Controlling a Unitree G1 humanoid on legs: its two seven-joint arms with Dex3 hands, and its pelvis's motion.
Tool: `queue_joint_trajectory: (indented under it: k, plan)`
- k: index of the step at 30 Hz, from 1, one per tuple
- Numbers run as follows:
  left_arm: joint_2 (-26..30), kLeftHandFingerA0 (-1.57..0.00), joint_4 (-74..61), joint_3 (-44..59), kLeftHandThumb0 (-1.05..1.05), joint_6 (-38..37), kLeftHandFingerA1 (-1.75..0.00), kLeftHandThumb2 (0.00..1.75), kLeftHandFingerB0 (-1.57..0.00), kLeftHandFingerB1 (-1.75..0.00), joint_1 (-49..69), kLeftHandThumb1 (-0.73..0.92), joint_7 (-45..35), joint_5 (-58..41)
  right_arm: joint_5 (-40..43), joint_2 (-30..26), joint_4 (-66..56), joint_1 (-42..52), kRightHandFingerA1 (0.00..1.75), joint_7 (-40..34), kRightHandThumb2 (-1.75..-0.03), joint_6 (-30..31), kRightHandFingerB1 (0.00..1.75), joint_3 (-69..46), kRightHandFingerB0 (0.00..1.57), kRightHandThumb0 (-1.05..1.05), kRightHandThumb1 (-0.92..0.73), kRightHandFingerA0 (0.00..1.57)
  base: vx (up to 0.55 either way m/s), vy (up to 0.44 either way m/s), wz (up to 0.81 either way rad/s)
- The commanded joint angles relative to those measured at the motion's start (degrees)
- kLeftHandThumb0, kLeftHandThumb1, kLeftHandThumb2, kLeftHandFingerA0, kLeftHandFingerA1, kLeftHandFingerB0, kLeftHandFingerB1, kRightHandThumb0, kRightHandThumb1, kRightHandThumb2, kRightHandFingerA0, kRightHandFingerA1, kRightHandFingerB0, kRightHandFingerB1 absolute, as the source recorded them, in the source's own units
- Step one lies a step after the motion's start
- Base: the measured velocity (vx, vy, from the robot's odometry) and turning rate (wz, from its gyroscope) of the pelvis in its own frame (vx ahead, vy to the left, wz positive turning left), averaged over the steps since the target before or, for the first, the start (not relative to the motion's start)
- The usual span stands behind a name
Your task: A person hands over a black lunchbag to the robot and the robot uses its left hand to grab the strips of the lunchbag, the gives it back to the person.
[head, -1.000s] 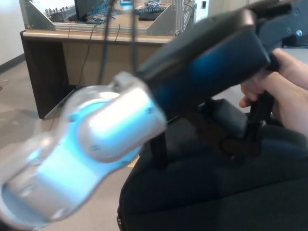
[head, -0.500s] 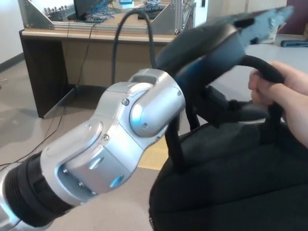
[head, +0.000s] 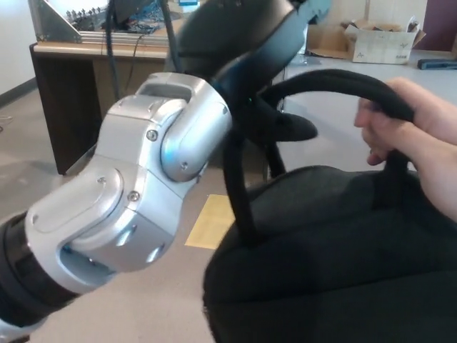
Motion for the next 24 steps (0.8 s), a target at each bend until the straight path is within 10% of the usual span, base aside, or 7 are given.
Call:
queue_joint_trajectory:
  k: [1,16,19,20,22,23,24]
  plan:
    - [-2.65,0.00,3.69,-2.62,-0.68,2.95,0.00,0.74,0.00,0.00,-0.27,0.42,-1.20,11.24,0.24,-0.55,0.17,-0.32,0.43,0.14,-0.65,0.24,0.36,-0.03,0.28,-0.73,-0.82,0.37,0.00,0.000,0.00]
    - [-18.52,-0.02,28.63,-5.83,-0.31,-2.45,-0.51,0.89,0.00,-0.47,-2.33,0.33,6.09,21.17,0.52,-0.55,-0.26,-1.32,0.51,0.75,-0.96,1.56,0.46,-0.30,0.23,-0.78,-0.66,0.30,0.00,0.000,0.00]
    - [-23.56,-0.76,38.89,-2.57,-0.34,-11.42,-0.77,0.56,-0.64,-0.47,-1.73,0.54,23.72,20.71,0.66,-0.37,-0.01,-1.64,0.50,0.82,-0.96,1.71,0.45,-0.37,0.23,-0.81,-0.66,0.30,0.00,0.000,0.00]
    - [-23.83,-0.79,42.41,-1.58,-0.27,-16.53,-1.55,0.60,-0.76,-0.91,-2.09,0.58,29.52,20.07,0.63,-0.35,-0.14,-1.85,0.51,0.84,-0.96,1.90,0.46,-0.34,0.24,-0.80,-0.66,0.31,0.00,0.000,0.00]
    - [-24.26,-1.18,46.96,-0.42,-0.31,-22.30,-1.41,0.83,-0.77,-1.15,-2.76,0.47,36.16,19.05,0.38,-0.42,-0.26,-2.09,0.43,0.52,-0.67,1.90,0.36,-0.23,0.27,-0.82,-0.77,0.38,0.00,0.000,0.00]
    - [-24.80,-0.86,49.09,0.66,-0.26,-25.19,-1.75,0.58,-0.62,-1.71,-2.91,0.66,39.27,17.98,0.36,-0.44,-0.22,-2.24,0.44,0.46,-0.67,1.88,0.36,-0.24,0.28,-0.82,-0.77,0.40,0.00,0.000,0.00]
    - [-25.40,-0.86,51.06,1.81,-0.26,-27.80,-1.75,0.58,-0.62,-1.71,-3.04,0.66,42.09,16.85,0.40,-0.47,-0.14,-2.41,0.44,0.43,-0.67,1.83,0.36,-0.29,0.28,-0.82,-0.77,0.40,0.00,0.000,0.00]
